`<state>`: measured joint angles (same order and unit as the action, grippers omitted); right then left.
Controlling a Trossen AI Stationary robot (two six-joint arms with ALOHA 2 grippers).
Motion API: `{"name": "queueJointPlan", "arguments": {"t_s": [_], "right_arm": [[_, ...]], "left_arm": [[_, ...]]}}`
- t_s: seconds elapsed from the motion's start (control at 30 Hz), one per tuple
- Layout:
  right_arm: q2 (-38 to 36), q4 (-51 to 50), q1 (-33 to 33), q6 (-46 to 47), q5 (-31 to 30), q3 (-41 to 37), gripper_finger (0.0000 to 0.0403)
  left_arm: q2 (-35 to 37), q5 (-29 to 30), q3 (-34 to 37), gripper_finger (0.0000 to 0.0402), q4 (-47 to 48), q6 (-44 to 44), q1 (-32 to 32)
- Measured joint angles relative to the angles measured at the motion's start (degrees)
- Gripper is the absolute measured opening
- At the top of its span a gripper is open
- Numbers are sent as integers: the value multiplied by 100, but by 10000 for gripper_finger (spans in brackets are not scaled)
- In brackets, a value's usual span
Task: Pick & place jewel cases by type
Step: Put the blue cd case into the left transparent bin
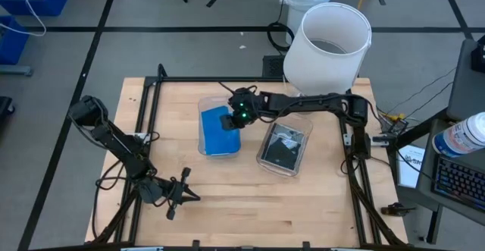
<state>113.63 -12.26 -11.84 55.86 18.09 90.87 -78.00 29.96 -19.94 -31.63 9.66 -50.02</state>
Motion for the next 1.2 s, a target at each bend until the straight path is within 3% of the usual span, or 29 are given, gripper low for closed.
{"name": "queueJointPlan", "arguments": {"t_s": [0.27,0.4,0.73,0.93,1.2], "right_arm": [[-1,86,-48,81,-30,0,19],[-1,108,-57,178,-449,-124,20],[-3,139,-85,-232,-326,-240,29],[-3,126,-79,-295,-413,-240,69],[-3,106,-81,-465,-437,-240,157]], "left_arm": [[0,-2,0,21,-23,67,0],[0,-5,0,21,-24,124,0],[0,-5,0,21,-31,139,0],[0,-5,0,21,-33,145,0],[0,-5,0,21,-34,148,0]]}}
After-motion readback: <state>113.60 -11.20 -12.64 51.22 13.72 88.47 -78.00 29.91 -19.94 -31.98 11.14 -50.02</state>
